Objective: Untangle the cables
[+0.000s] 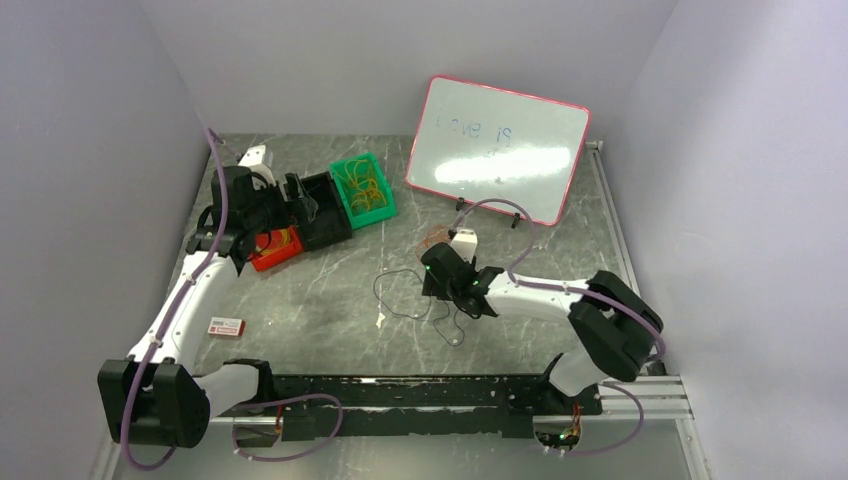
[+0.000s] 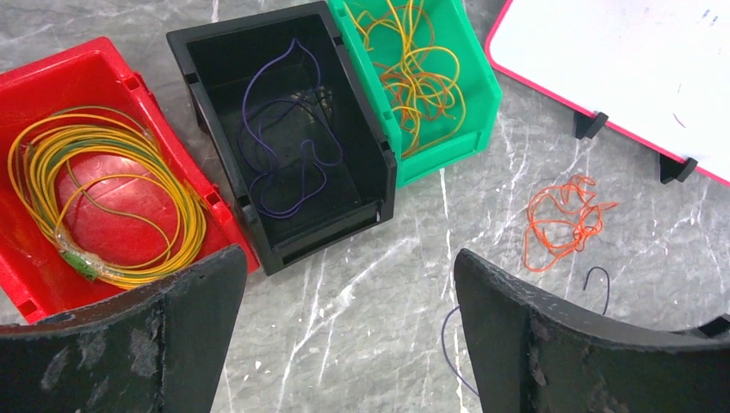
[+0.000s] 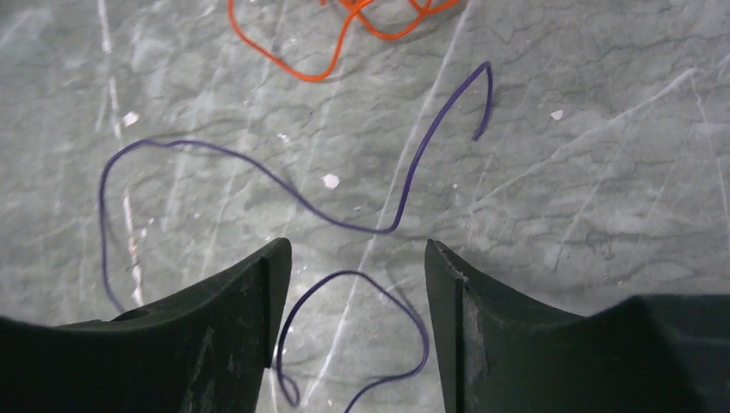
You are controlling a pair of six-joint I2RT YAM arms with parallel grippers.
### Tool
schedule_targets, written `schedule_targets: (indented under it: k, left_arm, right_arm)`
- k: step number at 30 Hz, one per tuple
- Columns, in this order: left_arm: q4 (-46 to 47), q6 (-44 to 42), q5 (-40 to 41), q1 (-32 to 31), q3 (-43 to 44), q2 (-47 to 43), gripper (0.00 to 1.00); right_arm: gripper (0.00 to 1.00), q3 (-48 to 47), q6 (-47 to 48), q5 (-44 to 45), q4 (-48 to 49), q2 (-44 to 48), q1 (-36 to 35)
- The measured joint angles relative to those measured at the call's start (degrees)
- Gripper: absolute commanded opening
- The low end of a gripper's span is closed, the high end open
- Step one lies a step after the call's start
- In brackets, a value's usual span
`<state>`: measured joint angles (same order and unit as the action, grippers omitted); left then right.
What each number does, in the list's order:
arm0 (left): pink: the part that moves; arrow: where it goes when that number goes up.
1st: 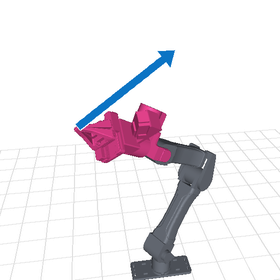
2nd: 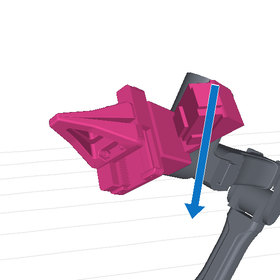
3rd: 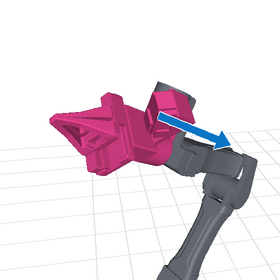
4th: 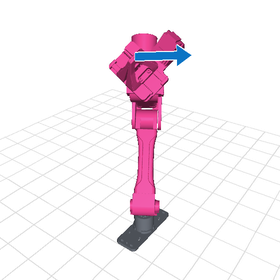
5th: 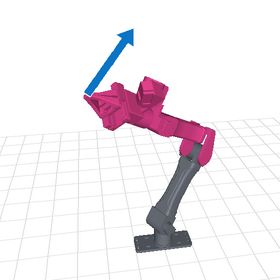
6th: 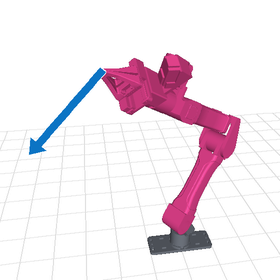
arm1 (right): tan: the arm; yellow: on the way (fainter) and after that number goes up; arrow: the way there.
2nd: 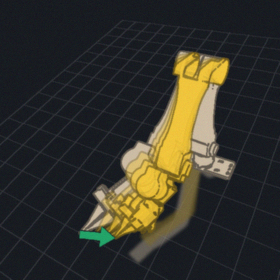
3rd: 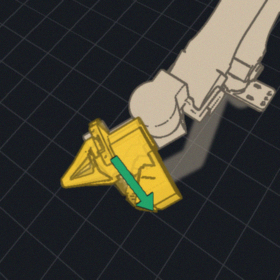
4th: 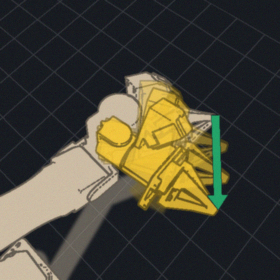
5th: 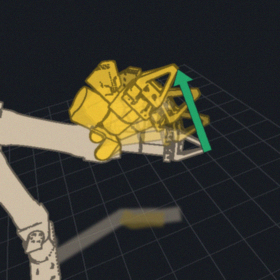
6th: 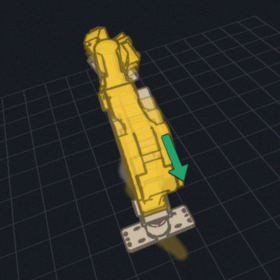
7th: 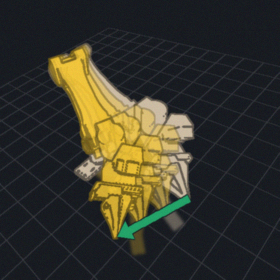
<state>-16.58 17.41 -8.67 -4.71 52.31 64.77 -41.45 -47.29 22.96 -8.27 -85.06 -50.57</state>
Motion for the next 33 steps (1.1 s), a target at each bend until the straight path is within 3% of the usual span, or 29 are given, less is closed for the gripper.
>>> schedule_targets:
  k: [5,15,21,27,33]
  left_arm:
    - [0.02,0.24,-0.92,0.0,-0.24,0.07,0.93]
    - [0.02,0.55,-1.36,0.0,-0.24,0.7,0.91]
    - [0.02,1.03,-1.84,0.0,-0.26,1.03,0.83]
    - [2.82,-0.02,-5.75,0.0,-2.29,0.09,0.83]
    - [7.74,-2.19,-10.01,0.0,-6.78,-6.34,0.86]
  right_arm:
    - [0.43,-1.05,-0.52,2.51,0.52,-3.91,0.0]
    - [0.0,-1.18,0.28,3.28,2.23,-4.13,0.0]
    - [0.0,-1.11,2.71,3.89,2.89,0.66,0.0]
    - [0.0,-1.16,7.67,3.04,2.84,6.75,0.0]
    - [0.0,-3.41,16.59,-0.55,3.76,14.8,0.0]
